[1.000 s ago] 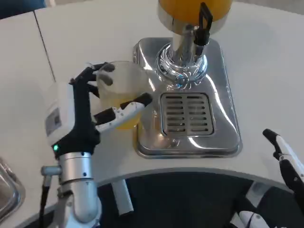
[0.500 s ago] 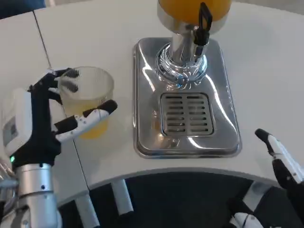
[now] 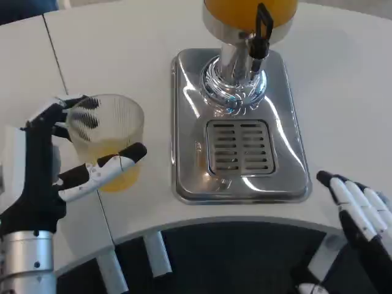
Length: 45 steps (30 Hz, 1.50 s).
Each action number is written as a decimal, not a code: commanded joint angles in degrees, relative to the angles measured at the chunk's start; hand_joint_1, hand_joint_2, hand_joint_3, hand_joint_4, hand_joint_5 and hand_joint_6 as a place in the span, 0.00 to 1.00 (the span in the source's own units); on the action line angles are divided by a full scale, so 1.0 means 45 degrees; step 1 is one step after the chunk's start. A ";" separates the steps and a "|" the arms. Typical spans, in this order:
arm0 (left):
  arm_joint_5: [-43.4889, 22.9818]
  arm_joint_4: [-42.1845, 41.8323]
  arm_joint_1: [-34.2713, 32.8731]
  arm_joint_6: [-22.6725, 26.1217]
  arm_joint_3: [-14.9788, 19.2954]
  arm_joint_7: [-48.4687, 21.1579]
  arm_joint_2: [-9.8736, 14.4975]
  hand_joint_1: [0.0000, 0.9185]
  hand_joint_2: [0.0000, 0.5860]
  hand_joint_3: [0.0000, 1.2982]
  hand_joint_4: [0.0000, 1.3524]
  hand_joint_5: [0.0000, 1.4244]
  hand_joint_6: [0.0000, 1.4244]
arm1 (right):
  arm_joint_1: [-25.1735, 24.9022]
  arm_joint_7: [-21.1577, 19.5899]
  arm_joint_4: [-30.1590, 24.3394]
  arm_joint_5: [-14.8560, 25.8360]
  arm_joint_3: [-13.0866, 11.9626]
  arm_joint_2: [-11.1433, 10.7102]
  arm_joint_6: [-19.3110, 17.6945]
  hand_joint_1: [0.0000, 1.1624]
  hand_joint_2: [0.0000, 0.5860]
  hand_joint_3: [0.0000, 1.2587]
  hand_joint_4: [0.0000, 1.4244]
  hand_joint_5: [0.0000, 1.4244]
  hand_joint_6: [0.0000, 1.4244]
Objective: Grasp the cup under the faucet to collect the drink, then remove the cup.
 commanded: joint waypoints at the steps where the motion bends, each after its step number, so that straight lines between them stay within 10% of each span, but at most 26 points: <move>1: -0.0298 -0.1160 0.0572 -0.0477 0.0169 -0.0335 -0.0236 0.90 0.00 0.88 0.91 0.88 1.00 | 0.0361 -0.0498 0.0220 -0.0795 -0.0328 -0.0346 -0.0854 0.26 0.73 0.00 0.00 0.00 0.00; 31: -0.2334 -0.6270 0.6063 -0.2832 0.0602 -0.3917 -0.0570 0.90 0.00 0.88 0.91 0.89 1.00 | -0.0635 -0.0961 0.0828 -0.0476 -0.1223 -0.0782 -0.1980 0.23 0.76 0.00 0.00 0.00 0.00; 45: -0.2390 -0.6816 0.7209 -0.3616 0.0405 -0.4741 -0.1018 0.90 0.00 0.88 0.91 0.89 1.00 | 0.0319 -0.1376 0.0449 -0.0371 -0.0365 -0.0321 -0.3109 0.17 0.80 0.00 0.00 0.00 0.00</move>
